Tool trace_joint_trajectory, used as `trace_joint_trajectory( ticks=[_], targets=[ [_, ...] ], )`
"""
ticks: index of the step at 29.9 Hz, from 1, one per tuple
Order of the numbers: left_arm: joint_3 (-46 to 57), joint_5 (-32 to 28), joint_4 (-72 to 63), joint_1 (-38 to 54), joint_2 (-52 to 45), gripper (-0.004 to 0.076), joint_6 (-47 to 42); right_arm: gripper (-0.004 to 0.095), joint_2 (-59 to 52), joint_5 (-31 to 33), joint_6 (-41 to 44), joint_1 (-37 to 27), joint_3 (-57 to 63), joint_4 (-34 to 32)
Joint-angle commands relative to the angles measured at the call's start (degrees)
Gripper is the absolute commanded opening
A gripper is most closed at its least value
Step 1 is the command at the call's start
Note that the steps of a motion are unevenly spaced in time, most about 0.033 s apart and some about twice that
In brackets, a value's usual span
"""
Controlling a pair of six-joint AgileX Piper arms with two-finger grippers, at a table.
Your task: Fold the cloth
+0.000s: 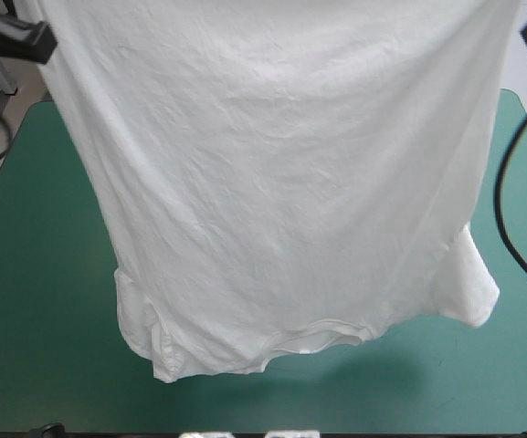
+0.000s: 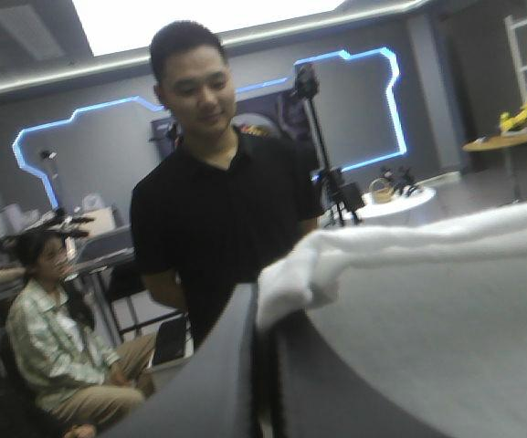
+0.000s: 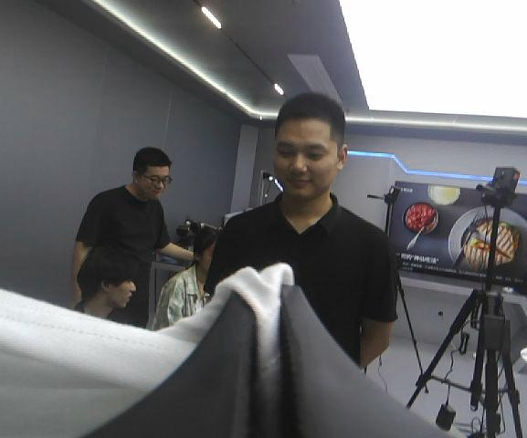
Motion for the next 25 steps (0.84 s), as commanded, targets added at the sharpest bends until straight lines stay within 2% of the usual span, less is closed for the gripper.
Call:
trace_joint_trajectory(
  ticks=[1,5,8,12,15,20,22,25],
  targets=[
    [-0.7,-3.9,9.9,1.1,4.9,-0.0017,-7.4,-0.0017,4.4,-6.7,1.8,-0.3,-0.9,-1.8],
    [-0.7,-9.8,8.5,8.0,10.1,-0.0016,-13.8,-0.0017,9.9,-10.8,5.6,-0.3,-1.1,-6.5],
    [-0.7,-19.3,-1.0,15.4,13.6,-0.0016,-13.4,-0.0017,15.3,-11.9,9.0,-1.3,-5.2,-10.3],
    [-2.0,-34.1,-12.5,22.3,17.9,-0.0017,-7.0,-0.0017,24.9,-12.5,10.8,-6.6,-18.5,-8.4],
    [-7.1,-39.1,-13.6,24.1,20.5,-0.0017,-5.7,-0.0017,31.5,-10.0,10.8,-10.1,-30.2,-4.7],
    [-15.3,-38.6,-13.7,25.0,25.3,-0.0017,-5.8,-0.0017,38.8,-3.8,10.4,-12.2,-41.5,-2.9],
    [-15.8,-35.7,-14.0,25.5,26.9,-0.0017,-5.8,-0.0017,39.9,-2.4,10.3,-12.2,-40.9,-3.5],
    [-15.3,-28.1,-17.3,26.7,29.1,-0.0017,-5.7,-0.0017,40.7,2.4,9.5,-12.2,-37.4,-3.4]
  ],
)
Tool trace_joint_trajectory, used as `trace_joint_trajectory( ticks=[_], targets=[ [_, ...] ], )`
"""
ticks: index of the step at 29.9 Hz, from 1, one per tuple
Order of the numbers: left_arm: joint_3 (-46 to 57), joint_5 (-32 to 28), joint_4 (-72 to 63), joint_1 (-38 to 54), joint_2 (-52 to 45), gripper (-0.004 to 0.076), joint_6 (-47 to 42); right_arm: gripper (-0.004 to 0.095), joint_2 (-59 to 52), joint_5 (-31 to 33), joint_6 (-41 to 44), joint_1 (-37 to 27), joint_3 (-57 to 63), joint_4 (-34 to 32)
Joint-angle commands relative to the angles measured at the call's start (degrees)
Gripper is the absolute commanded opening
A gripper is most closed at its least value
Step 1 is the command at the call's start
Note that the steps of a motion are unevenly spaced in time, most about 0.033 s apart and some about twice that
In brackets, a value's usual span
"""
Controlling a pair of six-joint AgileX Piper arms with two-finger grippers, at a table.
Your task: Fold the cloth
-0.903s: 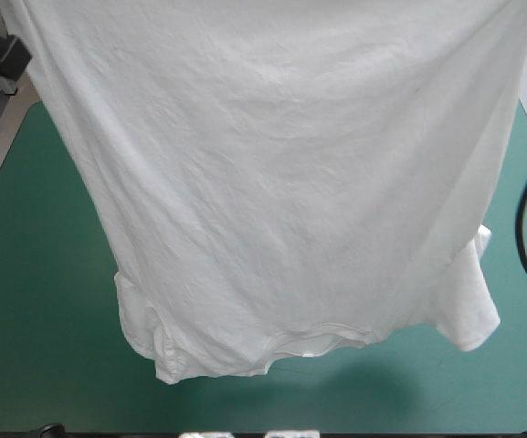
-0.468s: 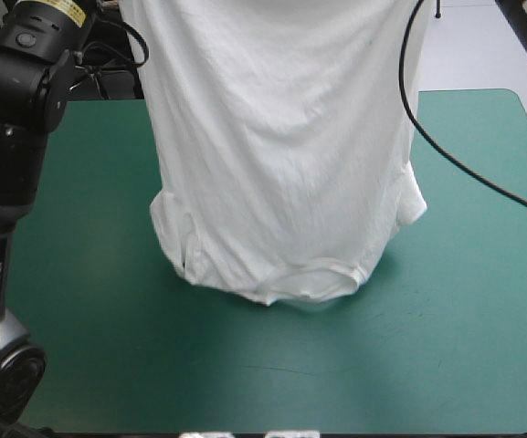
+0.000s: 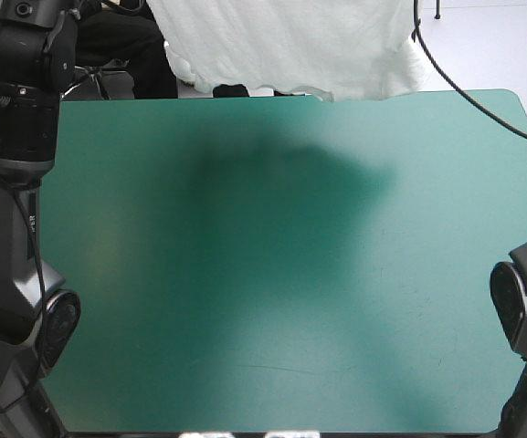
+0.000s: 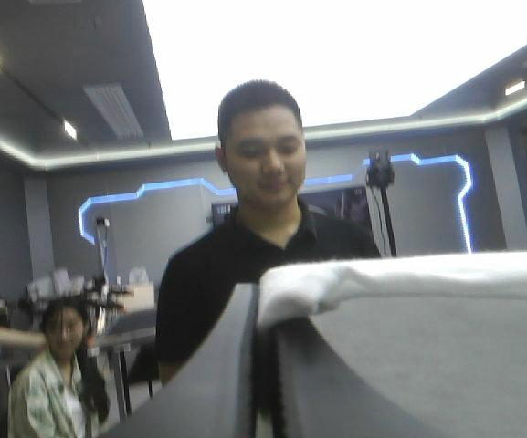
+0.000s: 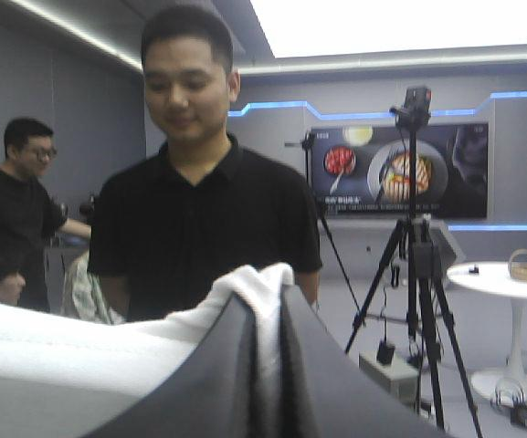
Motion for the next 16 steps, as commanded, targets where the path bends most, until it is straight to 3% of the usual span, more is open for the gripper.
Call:
trace_joint_trajectory(
  ticks=[1,7,16],
  targets=[
    [-0.4,5.3,-4.4,2.0,0.7,-0.0017,-0.3,-0.0017,-1.2,2.2,-0.8,-0.8,3.3,-0.7],
    [8.7,18.2,-10.1,4.3,2.4,-0.0017,-0.2,-0.0017,-1.3,6.3,-3.5,-0.8,16.3,2.3],
    [24.6,33.0,-12.1,4.2,-1.6,-0.0017,0.9,-0.0017,-2.8,21.6,-12.6,-0.8,32.6,11.8]
  ],
)
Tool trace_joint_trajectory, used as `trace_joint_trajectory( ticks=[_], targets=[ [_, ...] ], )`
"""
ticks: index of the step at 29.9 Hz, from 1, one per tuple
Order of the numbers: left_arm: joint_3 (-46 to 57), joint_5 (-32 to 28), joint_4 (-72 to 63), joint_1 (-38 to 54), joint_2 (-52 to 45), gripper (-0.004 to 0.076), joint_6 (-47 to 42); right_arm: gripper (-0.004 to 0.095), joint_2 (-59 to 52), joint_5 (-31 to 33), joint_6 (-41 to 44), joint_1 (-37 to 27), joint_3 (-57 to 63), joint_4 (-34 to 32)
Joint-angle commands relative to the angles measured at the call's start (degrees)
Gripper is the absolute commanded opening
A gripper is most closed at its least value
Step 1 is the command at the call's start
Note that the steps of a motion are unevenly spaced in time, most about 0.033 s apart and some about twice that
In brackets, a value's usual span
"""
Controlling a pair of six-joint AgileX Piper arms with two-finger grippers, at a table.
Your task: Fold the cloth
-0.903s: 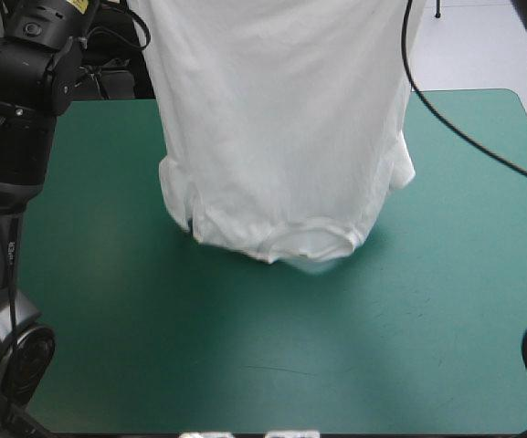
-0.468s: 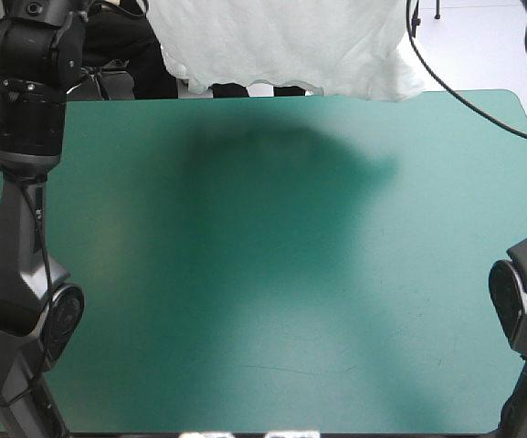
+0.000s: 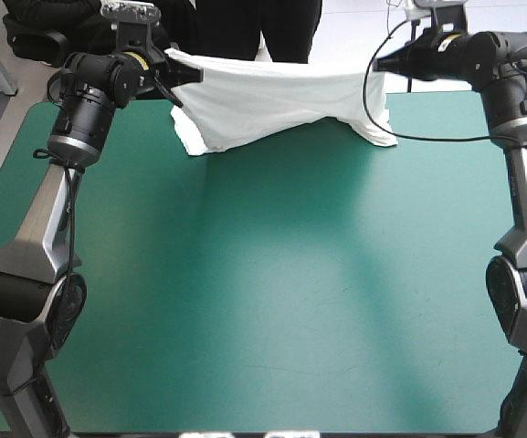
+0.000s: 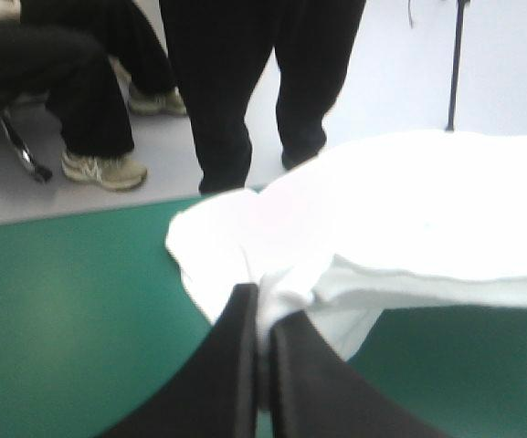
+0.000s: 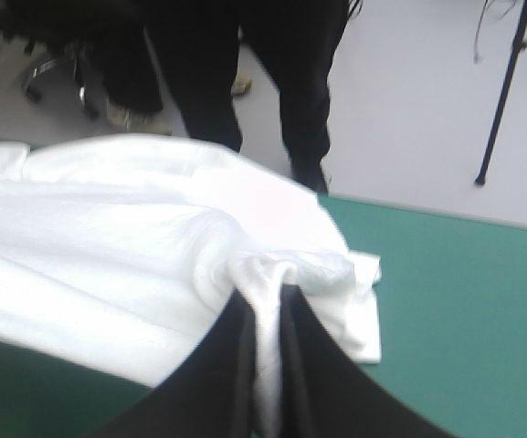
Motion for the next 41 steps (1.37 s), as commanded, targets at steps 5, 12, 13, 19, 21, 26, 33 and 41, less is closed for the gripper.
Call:
trace_joint_trajectory(
  ticks=[5,12,13,19,21,26,33,41],
  targets=[
    [11.5,7.4,-7.0,0.2,-8.9,-0.0017,4.8,-0.0017,-7.9,7.6,-4.7,-0.7,12.7,1.9],
    [27.7,12.3,-10.2,0.2,-14.8,-0.0018,5.7,-0.0017,-14.3,12.6,-6.7,-0.6,29.1,1.8],
    [29.8,12.3,-10.7,0.2,-15.9,-0.0018,5.7,-0.0017,-15.6,13.6,-7.1,-0.6,32.6,1.8],
    [44.8,12.0,-12.7,0.2,-22.8,-0.0018,8.2,-0.0017,-22.7,14.0,-7.5,-0.6,45.0,2.7],
    [49.6,11.4,-13.1,0.2,-25.5,-0.0018,8.2,-0.0017,-25.5,13.9,-7.5,-0.6,48.9,2.7],
    [59.7,10.1,-16.0,0.0,-31.9,-0.0018,8.4,-0.0017,-31.6,13.6,-7.5,-0.1,56.9,2.8],
    [70.3,10.5,-17.8,-1.8,-39.3,-0.0018,8.4,-0.0016,-36.5,16.3,-7.0,4.1,64.6,2.8],
    [78.3,11.6,-19.7,-2.2,-45.7,-0.0018,8.3,-0.0017,-40.0,16.9,-5.7,5.0,73.0,2.9]
  ],
)
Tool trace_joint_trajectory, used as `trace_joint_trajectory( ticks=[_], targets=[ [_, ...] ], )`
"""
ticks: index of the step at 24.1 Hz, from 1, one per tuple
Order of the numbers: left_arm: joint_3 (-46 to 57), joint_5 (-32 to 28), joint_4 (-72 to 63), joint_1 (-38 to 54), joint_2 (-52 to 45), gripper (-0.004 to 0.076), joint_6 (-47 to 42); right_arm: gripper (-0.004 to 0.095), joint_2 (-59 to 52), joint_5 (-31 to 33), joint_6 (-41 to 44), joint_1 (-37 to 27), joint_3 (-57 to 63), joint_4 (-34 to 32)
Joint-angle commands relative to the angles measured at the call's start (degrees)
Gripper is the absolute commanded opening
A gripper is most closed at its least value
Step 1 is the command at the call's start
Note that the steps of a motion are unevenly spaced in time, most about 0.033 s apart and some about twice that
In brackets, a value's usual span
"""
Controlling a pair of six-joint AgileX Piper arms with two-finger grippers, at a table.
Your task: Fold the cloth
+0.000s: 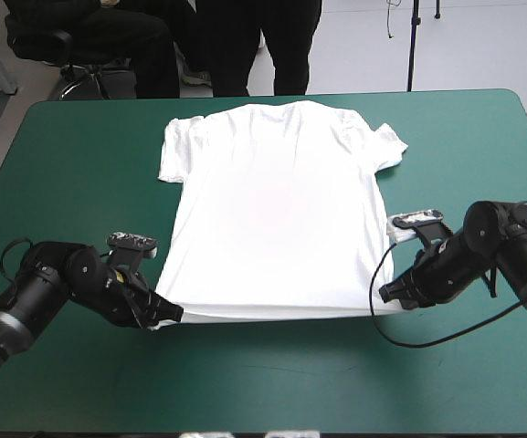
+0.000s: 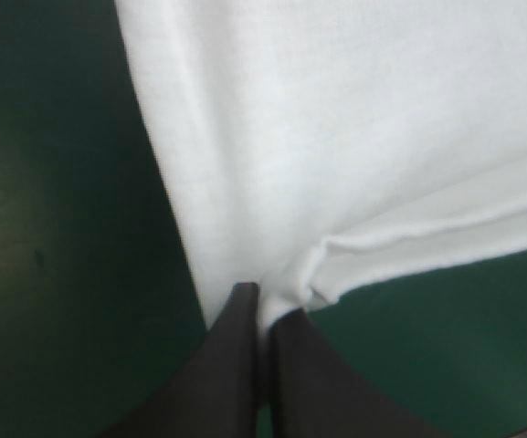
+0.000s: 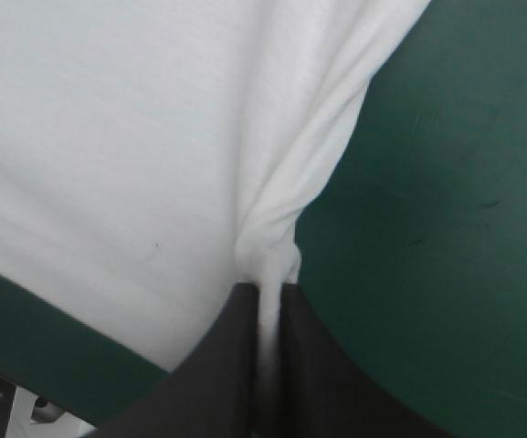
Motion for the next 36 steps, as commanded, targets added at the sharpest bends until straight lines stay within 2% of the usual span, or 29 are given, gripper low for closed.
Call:
trace_joint_trajectory(
  ticks=[1,15,16,18,20,22,26,27,30,32,36],
  targets=[
    [1.3,0.1,-1.3,-0.2,-3.7,-0.0018,-0.1,-0.0017,-3.3,1.5,0.2,0.0,2.5,0.2],
    [8.5,0.0,-5.5,-0.2,-5.6,-0.0016,1.4,-0.0015,-11.0,1.0,0.1,0.0,17.1,1.2],
    [8.5,0.0,-5.5,-0.2,-5.6,-0.0016,1.4,-0.0008,-11.0,0.4,-0.3,0.0,17.1,1.3],
    [8.5,0.6,-4.8,-0.2,-4.9,0.0003,1.4,0.0068,-11.0,-1.6,-0.5,0.0,17.1,1.4],
    [8.5,0.9,-4.4,-0.2,-3.0,0.0064,1.4,0.0188,-11.0,-2.7,-0.7,0.0,17.1,1.2],
    [8.5,0.4,-4.6,-0.2,-0.1,0.0200,1.9,0.0325,-11.0,-3.6,-1.3,0.0,17.1,1.2],
    [8.4,0.7,-6.0,-0.2,0.8,0.0391,2.9,0.0404,-11.0,-3.3,-1.3,0.0,16.9,0.7],
    [7.6,2.6,-6.2,-0.2,0.5,0.0438,3.0,0.0407,-11.0,-2.5,-1.4,0.0,16.5,0.1],
    [1.8,9.9,-6.2,-0.2,-1.7,0.0474,2.7,0.0407,-11.0,-2.6,-0.4,0.0,11.6,-3.0],
    [-4.0,9.7,-5.9,-0.2,-3.3,0.0474,0.9,0.0407,-11.0,-6.8,2.8,0.0,7.0,-5.3],
    [-15.3,5.0,-1.6,-0.2,-2.9,0.0474,-3.0,0.0412,-10.9,-14.4,6.1,0.0,0.4,-8.4]
  ],
)
